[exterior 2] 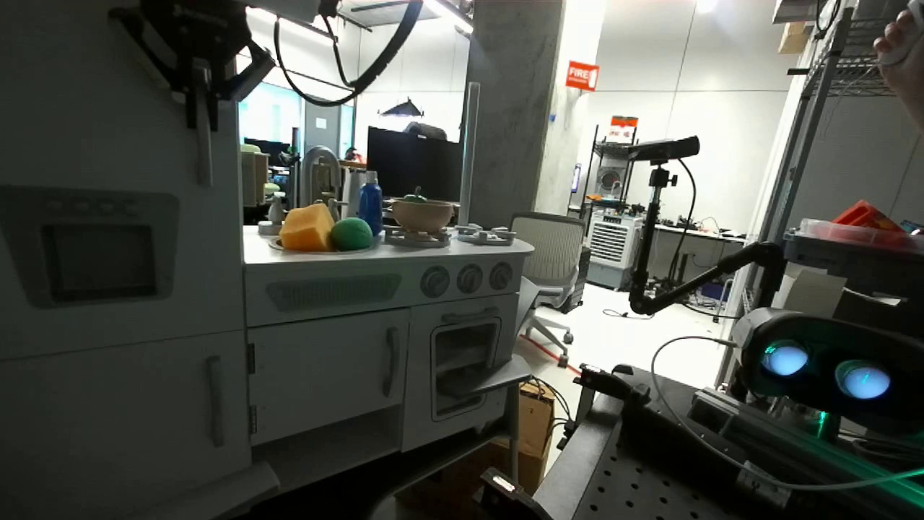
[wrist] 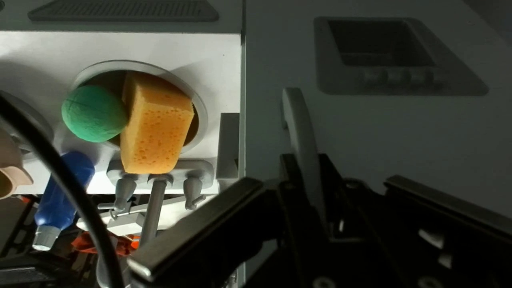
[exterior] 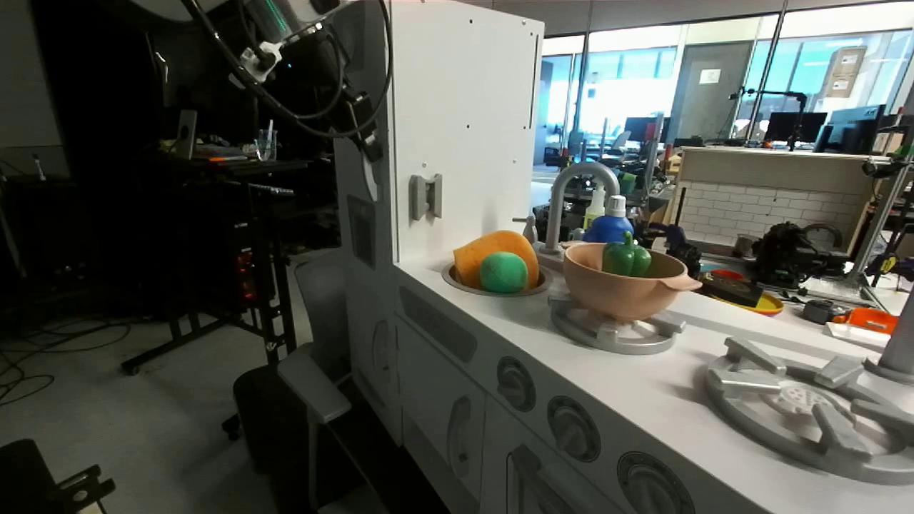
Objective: Open the top cabinet on the left, place the green pear and yellow sponge on the bottom shelf of the open cabinet
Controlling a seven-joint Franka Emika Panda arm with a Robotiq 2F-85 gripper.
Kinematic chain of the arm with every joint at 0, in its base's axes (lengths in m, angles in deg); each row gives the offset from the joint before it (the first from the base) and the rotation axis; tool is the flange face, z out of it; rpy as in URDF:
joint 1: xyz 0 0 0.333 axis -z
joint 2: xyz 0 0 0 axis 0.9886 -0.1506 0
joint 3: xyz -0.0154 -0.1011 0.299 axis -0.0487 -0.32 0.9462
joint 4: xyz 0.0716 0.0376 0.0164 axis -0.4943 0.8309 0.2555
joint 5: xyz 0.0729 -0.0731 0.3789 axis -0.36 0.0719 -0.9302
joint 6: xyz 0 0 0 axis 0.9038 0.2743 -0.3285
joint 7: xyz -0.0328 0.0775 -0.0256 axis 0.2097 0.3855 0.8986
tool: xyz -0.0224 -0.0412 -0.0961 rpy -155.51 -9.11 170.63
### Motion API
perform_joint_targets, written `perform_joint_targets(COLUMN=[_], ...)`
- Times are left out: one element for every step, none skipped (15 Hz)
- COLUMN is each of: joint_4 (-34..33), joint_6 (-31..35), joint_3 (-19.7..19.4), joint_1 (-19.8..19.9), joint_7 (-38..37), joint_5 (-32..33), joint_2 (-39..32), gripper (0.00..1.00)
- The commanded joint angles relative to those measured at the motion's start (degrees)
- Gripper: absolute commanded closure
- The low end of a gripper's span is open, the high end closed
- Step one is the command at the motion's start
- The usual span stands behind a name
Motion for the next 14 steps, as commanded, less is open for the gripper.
perform_joint_targets(joint_4=[-1.58, -1.34, -1.18, -1.38, -1.07, -0.97, -1.09, -0.66, -0.39, -0.05, 0.45, 0.73, 1.22, 1.84], joint_6=[-1.46, -2.02, -2.58, -3.88, -4.17, -4.92, -5.69, -6.06, -6.52, -7.08, -7.20, -7.79, -8.02, -8.34], joint_3=[-1.51, -1.51, -1.23, -0.81, -0.80, -0.64, -0.52, -0.32, -0.04, 0.16, 0.28, 0.49, 0.62, 0.85], joint_1=[-1.47, -1.49, -1.36, -1.50, -1.59, -1.84, -2.10, -2.30, -2.44, -2.95, -3.32, -3.81, -4.17, -4.62], joint_7=[-5.07, -5.74, -6.10, -6.35, -7.11, -7.92, -8.71, -9.48, -9.89, -10.97, -12.09, -12.98, -14.03, -15.32], joint_5=[0.42, 0.10, -0.48, -1.03, -0.99, -1.02, -0.96, -0.97, -1.07, -0.84, -0.52, -0.26, 0.19, 0.56], joint_2=[-0.71, -0.52, -0.43, -0.28, -0.18, -0.04, -0.06, 0.13, 0.26, 0.41, 0.56, 0.81, 1.05, 1.43], gripper=[0.97, 0.96, 0.96, 0.96, 0.96, 0.96, 0.96, 0.96, 0.96, 0.96, 0.96, 0.96, 0.96, 0.96])
